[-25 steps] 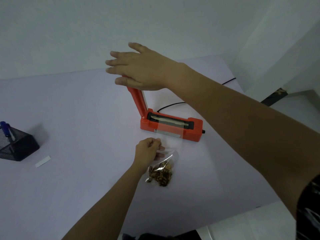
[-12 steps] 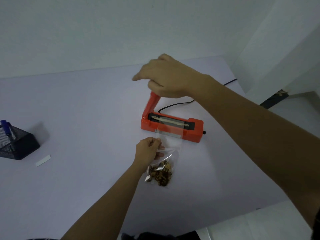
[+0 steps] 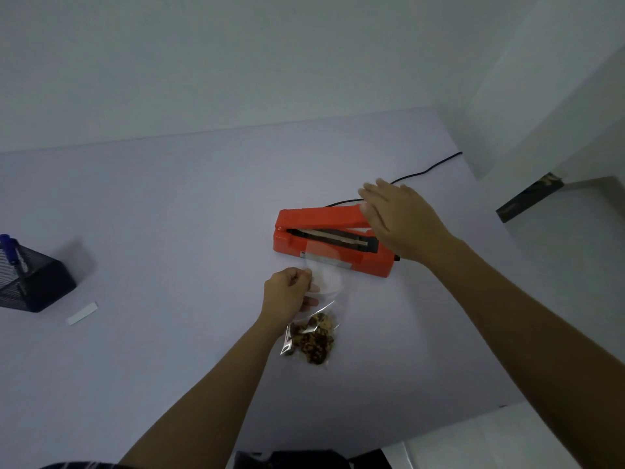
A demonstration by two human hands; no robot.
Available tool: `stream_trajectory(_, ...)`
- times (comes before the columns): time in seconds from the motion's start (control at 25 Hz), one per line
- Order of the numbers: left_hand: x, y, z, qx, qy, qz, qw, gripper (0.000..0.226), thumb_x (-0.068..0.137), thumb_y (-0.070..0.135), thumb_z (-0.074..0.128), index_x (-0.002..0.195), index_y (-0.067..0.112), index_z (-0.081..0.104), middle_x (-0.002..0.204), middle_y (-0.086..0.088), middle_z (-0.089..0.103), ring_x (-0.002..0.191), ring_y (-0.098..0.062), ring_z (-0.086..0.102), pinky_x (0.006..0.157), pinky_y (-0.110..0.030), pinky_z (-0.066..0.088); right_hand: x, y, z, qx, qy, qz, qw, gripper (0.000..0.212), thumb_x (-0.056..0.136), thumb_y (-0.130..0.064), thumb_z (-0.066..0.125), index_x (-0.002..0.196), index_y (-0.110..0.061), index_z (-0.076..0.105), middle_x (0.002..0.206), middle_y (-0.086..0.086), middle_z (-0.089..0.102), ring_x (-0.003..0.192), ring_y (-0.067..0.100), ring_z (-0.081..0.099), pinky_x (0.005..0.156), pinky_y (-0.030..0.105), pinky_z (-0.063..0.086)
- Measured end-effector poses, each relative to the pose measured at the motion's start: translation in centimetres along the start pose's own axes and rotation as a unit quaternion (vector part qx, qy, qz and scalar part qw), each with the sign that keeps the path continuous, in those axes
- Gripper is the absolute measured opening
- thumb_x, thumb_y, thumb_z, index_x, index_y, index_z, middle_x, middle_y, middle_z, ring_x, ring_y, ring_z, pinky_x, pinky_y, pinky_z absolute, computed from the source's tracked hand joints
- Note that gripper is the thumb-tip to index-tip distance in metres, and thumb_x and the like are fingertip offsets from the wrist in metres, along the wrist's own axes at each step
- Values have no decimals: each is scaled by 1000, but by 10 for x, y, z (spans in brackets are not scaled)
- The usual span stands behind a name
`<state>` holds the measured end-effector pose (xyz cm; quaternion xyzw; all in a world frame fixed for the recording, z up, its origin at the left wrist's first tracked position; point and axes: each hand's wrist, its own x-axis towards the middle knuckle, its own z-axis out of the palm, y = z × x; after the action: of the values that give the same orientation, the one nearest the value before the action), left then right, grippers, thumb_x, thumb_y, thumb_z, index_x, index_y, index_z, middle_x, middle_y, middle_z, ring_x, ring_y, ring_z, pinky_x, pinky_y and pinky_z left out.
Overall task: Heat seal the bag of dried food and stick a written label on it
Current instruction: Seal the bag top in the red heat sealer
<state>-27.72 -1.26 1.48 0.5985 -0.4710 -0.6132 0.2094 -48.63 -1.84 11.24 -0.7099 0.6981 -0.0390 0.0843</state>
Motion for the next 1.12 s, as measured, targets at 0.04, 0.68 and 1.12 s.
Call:
stream_trajectory(0.04,0,0,0,1,0,0,1000,27,94,23,53,75,7,65,77,-9,72,51,-18,68,60,-39,59,-4,6,9,0,-8,15,1000,51,98,-36,19,139,-11,36,148,6,37,141,20,24,114,41,16)
stream_trajectory(0.68,2,-2,1,-2,7,-12,1000,25,93,24,53,78,8,65,80,-11,72,54,-21,68,59,-35,58,-13,28,82,76,17,85,993,60,92,-42,10,135,-15,42,142,5,46,137,21,33,113,42,22)
stream_trajectory(1.12,4,-6,1,2,7,-12,1000,25,94,26,53,83,7,65,79,-7,74,61,-26,70,62,-39,58,-9,28,98,118,83,91,985,58,91,-33,15,128,-6,51,133,12,55,127,25,47,113,39,25)
